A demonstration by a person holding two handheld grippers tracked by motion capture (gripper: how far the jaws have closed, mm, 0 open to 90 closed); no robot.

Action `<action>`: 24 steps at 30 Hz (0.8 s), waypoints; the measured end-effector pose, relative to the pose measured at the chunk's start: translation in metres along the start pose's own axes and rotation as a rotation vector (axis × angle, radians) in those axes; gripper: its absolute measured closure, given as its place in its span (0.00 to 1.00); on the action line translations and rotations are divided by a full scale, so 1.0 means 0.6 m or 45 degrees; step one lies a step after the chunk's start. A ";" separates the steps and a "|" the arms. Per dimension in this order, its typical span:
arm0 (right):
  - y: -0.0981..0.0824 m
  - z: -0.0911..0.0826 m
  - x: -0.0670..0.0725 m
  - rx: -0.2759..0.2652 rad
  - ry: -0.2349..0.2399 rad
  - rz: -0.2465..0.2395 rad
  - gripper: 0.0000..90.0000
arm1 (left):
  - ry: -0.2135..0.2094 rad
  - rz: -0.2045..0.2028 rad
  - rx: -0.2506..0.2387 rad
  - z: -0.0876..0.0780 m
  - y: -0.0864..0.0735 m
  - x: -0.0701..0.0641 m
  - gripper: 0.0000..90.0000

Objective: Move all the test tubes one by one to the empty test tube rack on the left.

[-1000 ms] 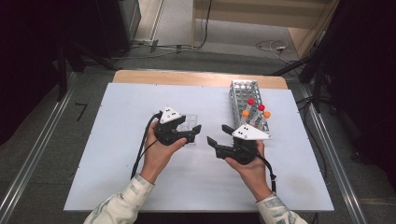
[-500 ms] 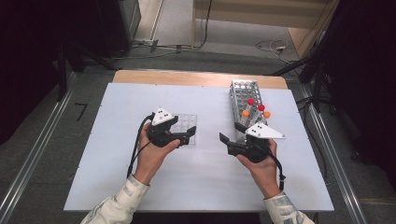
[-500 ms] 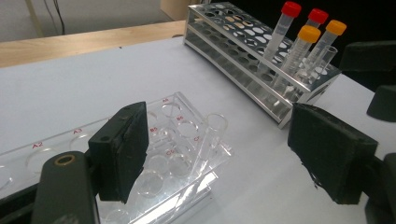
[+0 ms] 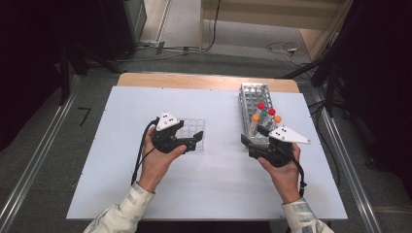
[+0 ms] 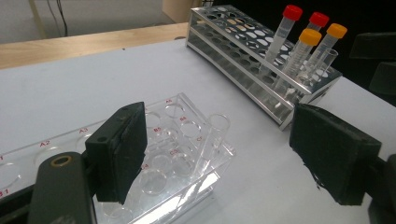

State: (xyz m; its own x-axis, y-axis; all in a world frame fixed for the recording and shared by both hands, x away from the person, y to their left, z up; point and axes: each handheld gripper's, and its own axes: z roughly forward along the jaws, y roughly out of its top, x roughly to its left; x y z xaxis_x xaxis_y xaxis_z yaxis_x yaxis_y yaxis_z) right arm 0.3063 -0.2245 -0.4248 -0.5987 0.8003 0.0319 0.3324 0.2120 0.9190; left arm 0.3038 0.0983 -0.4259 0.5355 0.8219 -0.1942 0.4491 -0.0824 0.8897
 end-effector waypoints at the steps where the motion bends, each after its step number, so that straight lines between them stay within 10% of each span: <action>1: 0.000 0.000 -0.002 -0.002 -0.003 0.000 0.30 | 0.002 -0.002 0.000 0.000 0.000 0.001 0.22; 24: -0.015 0.000 -0.042 0.013 -0.149 0.024 0.33 | 0.007 -0.006 0.010 0.002 -0.003 0.002 0.22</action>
State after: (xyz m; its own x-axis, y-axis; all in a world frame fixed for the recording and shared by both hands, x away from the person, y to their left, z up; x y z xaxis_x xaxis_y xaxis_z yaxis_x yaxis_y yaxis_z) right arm 0.3184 -0.2462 -0.4339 -0.5036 0.8639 0.0022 0.3505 0.2020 0.9145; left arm 0.3046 0.0988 -0.4284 0.5292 0.8255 -0.1962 0.4571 -0.0826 0.8856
